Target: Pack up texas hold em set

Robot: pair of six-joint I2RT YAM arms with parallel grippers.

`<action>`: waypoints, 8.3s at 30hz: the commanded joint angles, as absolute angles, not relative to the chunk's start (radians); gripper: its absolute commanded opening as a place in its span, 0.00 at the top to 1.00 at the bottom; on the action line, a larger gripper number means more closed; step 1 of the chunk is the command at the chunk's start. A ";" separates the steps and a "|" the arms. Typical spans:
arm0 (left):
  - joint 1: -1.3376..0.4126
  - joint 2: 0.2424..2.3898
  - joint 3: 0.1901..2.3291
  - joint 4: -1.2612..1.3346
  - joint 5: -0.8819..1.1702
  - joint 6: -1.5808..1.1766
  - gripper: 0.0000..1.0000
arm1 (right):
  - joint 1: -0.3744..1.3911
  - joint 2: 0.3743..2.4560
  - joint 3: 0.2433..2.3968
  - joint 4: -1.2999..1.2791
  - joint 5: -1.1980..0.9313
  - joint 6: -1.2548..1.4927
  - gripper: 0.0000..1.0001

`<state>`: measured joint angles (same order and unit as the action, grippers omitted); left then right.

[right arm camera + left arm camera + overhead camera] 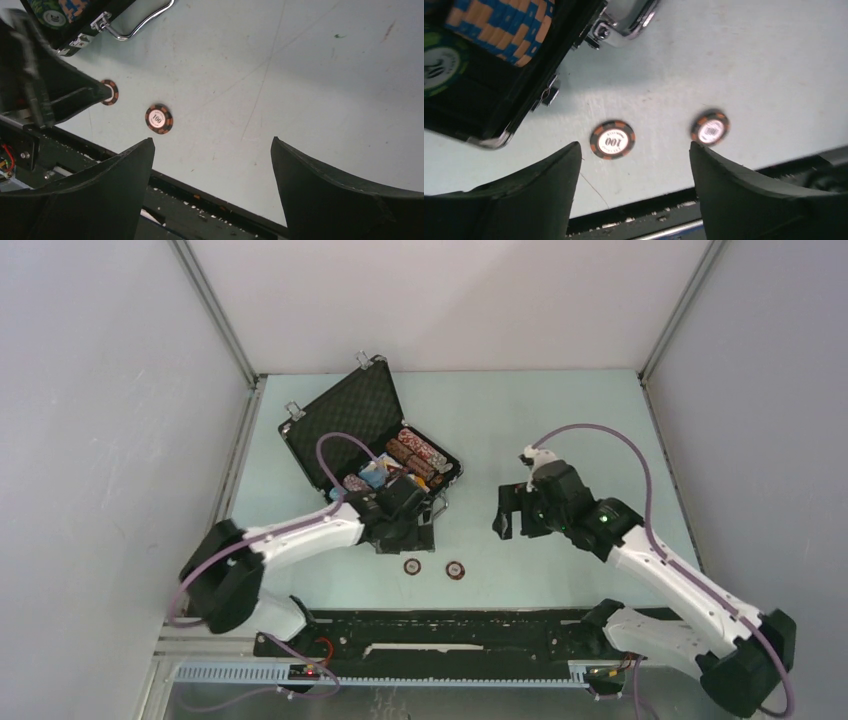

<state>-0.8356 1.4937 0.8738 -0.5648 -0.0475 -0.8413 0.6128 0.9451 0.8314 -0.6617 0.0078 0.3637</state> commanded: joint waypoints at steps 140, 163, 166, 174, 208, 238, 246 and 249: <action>-0.619 0.366 0.832 -0.505 -0.559 -0.149 0.00 | 1.022 1.882 1.316 -0.957 0.194 1.220 0.46; -0.620 0.356 0.831 -0.505 -0.559 -0.149 0.00 | 1.032 1.796 1.313 -1.013 0.179 1.455 0.10; -0.620 0.357 0.833 -0.505 -0.558 -0.149 0.00 | 1.010 1.764 1.274 -0.997 0.176 1.534 0.10; -0.620 0.351 0.832 -0.502 -0.556 -0.150 0.00 | 0.957 1.749 1.167 -0.907 0.112 1.608 0.10; -0.623 0.338 0.831 -0.500 -0.552 -0.150 0.00 | 0.997 1.826 1.166 -0.897 0.127 1.712 0.39; -0.623 0.396 0.836 -0.502 -0.519 -0.153 0.00 | 0.961 1.764 1.114 -0.909 0.193 1.543 0.75; -0.623 0.525 0.908 -0.571 -0.422 -0.213 0.00 | 0.954 1.713 1.113 -0.866 0.171 1.497 0.79; -0.622 0.554 0.929 -0.605 -0.423 -0.253 0.00 | 0.956 1.704 1.114 -0.847 0.148 1.473 0.84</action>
